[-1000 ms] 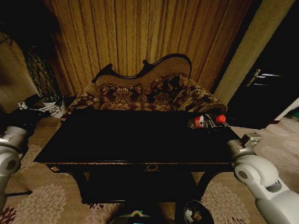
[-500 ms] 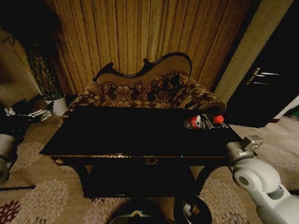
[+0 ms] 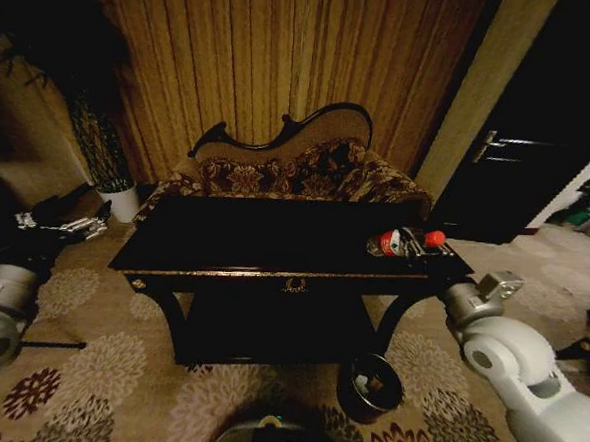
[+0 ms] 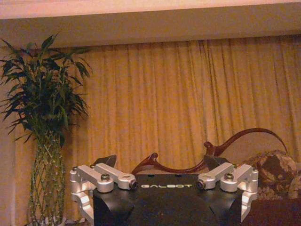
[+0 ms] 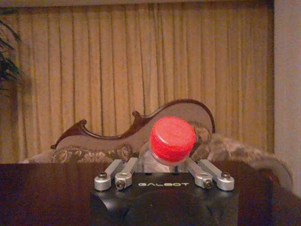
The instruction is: Move to the front of the table and place the trash on the table into the trash bin.
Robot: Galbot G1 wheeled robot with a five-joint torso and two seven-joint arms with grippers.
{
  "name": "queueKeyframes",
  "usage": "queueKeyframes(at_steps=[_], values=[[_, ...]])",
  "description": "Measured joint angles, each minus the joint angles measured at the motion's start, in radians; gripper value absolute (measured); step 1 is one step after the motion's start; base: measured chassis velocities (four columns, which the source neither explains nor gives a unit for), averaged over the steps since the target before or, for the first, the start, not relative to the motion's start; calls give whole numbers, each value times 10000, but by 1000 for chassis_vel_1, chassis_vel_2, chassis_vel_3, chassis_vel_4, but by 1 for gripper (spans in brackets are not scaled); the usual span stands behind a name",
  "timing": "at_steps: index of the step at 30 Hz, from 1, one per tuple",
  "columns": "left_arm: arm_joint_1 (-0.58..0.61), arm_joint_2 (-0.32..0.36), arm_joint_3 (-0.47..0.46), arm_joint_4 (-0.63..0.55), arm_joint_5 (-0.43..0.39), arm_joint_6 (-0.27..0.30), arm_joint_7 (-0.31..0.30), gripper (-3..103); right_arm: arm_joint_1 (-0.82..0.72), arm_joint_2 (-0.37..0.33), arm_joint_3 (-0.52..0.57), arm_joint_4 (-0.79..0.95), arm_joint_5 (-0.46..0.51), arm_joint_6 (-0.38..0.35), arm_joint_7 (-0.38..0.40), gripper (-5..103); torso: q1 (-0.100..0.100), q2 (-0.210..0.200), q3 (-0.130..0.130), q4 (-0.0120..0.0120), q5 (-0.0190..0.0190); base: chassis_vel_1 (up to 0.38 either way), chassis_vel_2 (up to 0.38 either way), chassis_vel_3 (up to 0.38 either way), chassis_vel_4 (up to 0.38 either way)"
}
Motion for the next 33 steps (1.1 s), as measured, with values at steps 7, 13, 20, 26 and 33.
queueKeyframes(at_steps=[7,13,20,26,33], values=[[-89,-94,97,-93,-67,95,-113,100,-159,654,-313,-983,-602,147,-330,27,3,-1,1,4,-1,19,-22,-15,18],[-150,-144,212,-128,-212,486,-288,100,-317,1574,-731,-3736,-2422,866,-1397,27,12,-5,4,-1,2,0,0,0,0],[-96,-123,91,-140,-222,489,-289,100,-192,1959,-770,-5853,-3075,1593,-1890,27,5,-3,2,1,0,0,0,0,0],[-74,-139,169,-214,-203,529,-287,100,83,2357,-948,-7406,-3684,2265,-2149,27,6,-4,2,2,0,0,0,0,0],[-44,-135,191,-246,-181,551,-287,100,405,2620,-1139,-8818,-4266,2832,-2311,27,4,-3,2,1,-1,0,0,0,0]])
